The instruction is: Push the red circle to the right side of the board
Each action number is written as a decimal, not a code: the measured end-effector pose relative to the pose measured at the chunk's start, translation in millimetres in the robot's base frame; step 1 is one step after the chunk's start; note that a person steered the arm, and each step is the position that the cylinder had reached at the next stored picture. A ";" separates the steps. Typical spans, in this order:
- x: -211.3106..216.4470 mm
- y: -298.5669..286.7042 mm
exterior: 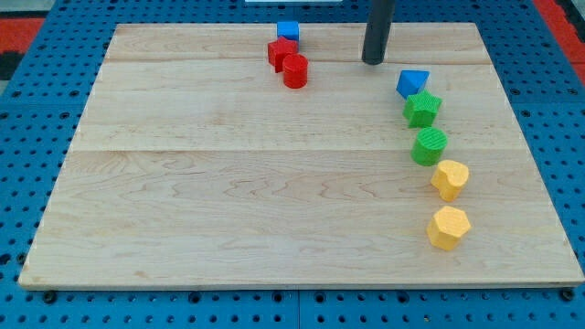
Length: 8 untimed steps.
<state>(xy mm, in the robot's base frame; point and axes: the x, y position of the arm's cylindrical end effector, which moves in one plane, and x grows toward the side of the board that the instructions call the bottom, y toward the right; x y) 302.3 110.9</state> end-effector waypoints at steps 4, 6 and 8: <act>33.0 -148.2; 30.4 -222.2; 13.6 -207.9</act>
<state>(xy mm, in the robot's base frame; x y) 315.9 -97.1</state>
